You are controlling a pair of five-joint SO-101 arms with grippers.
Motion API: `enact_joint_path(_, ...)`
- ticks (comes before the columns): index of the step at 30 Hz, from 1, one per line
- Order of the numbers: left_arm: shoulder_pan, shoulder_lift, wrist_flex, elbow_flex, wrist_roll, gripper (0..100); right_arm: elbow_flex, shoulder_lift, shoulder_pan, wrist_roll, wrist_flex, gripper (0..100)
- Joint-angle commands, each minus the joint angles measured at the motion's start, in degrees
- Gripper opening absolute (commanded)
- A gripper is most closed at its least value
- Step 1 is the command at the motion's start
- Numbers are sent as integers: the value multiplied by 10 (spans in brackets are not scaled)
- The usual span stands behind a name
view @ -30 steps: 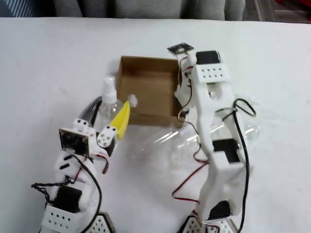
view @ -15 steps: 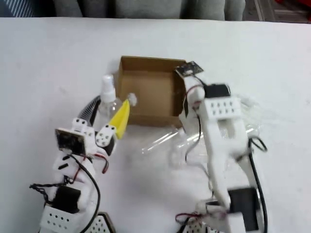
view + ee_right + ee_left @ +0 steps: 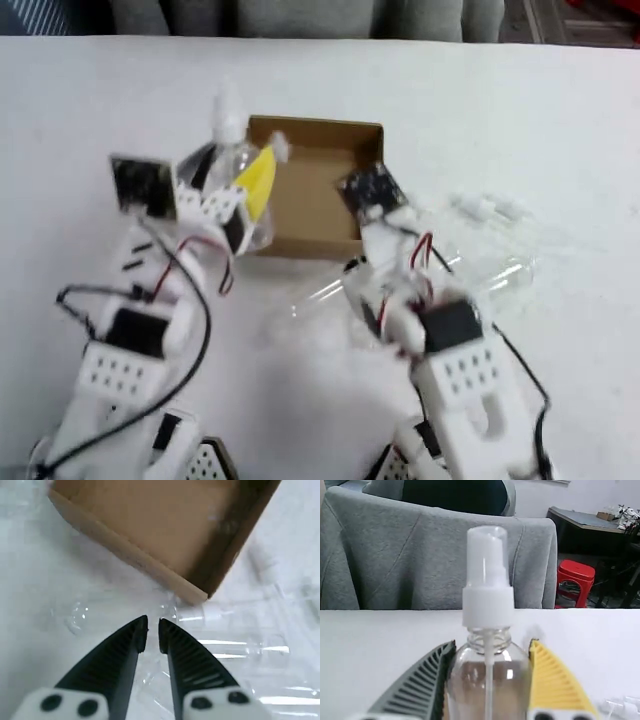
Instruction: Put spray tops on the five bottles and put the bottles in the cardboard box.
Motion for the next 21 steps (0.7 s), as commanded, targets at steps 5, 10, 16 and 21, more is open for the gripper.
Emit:
enact_joint_path(5, 59, 105, -55, -72, 10, 22, 206, -304, -95, 0, -160, 17)
enact_joint_path(10, 46, 85, -55, -71, 10, 22, 291, -451, -177, -2, -200, 17)
enact_joint_path(16, 32, 0, 18, -62, 10, 22, 304, -407, -232, -5, -245, 17)
enact_joint_path(21, 39, -107, 87, -46, 9, 22, 309, -407, -253, -56, -257, 17)
